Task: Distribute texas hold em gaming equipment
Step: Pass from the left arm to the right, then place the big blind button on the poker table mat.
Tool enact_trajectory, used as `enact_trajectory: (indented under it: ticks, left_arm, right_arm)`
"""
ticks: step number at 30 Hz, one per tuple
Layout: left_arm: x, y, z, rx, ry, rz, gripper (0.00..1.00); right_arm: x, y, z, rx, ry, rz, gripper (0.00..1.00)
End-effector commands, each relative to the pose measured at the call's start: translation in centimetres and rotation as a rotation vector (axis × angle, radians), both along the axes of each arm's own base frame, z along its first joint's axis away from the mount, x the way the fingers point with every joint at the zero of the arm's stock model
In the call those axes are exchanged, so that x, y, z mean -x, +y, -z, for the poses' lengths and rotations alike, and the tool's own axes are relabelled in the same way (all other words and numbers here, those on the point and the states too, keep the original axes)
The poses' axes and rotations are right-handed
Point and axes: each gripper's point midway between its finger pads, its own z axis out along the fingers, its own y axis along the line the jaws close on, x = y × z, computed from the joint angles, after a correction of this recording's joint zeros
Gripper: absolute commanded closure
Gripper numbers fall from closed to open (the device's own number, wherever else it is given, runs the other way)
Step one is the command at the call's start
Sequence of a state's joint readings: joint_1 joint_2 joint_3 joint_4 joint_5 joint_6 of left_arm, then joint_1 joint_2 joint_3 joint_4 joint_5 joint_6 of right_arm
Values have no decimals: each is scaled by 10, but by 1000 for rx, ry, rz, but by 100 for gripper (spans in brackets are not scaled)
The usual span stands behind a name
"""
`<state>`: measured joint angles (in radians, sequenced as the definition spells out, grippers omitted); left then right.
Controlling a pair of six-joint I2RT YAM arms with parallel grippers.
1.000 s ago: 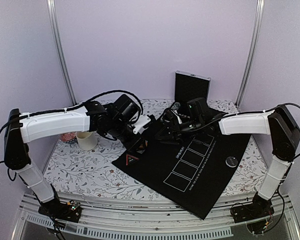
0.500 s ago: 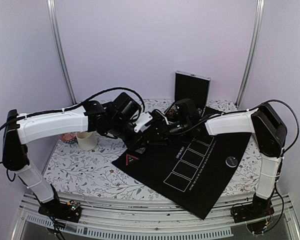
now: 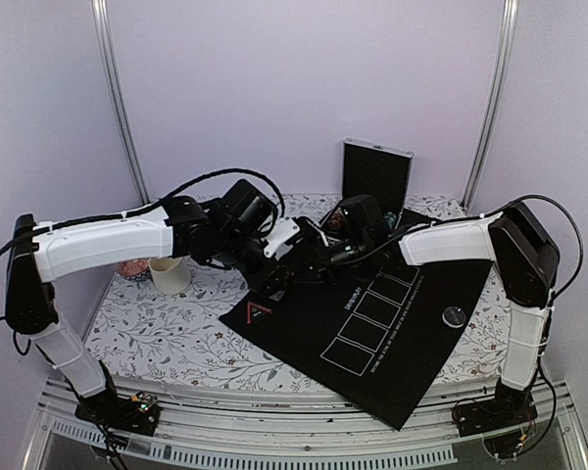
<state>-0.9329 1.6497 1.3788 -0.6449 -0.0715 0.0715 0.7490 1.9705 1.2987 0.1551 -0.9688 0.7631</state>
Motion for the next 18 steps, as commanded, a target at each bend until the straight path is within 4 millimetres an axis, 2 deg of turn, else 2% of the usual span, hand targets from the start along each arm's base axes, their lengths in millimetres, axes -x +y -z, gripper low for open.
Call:
enact_trajectory:
  ticks: [1,2,3,6,8,11,15,18]
  left_arm:
    - [4,-1,-8,21,-21,-1,13]
    - [5,1,-9,23,-22,-7,4]
    - [6,4,-11,30,-24,-13,2]
    - [6,16,-13,46,-13,-44,2]
    - [-1,30,-12,64,12,-87,2]
    - [-12,52,-10,95,49,-161,2]
    - [-29,83,-7,110,64,-266,2]
    - [-34,99,-6,111,64,-301,2]
  right_arm:
    - [-18,-27,6,94,-43,77,97]
    - [-25,-38,8,106,-63,101,97]
    - [-31,-48,8,113,-71,127,97]
    - [-54,-80,30,196,-51,219,98]
    - [-64,-91,49,250,-45,243,98]
    - [-74,-89,75,283,-14,227,98]
    - [-87,-79,95,300,15,213,98]
    - [-94,-78,110,340,30,213,98]
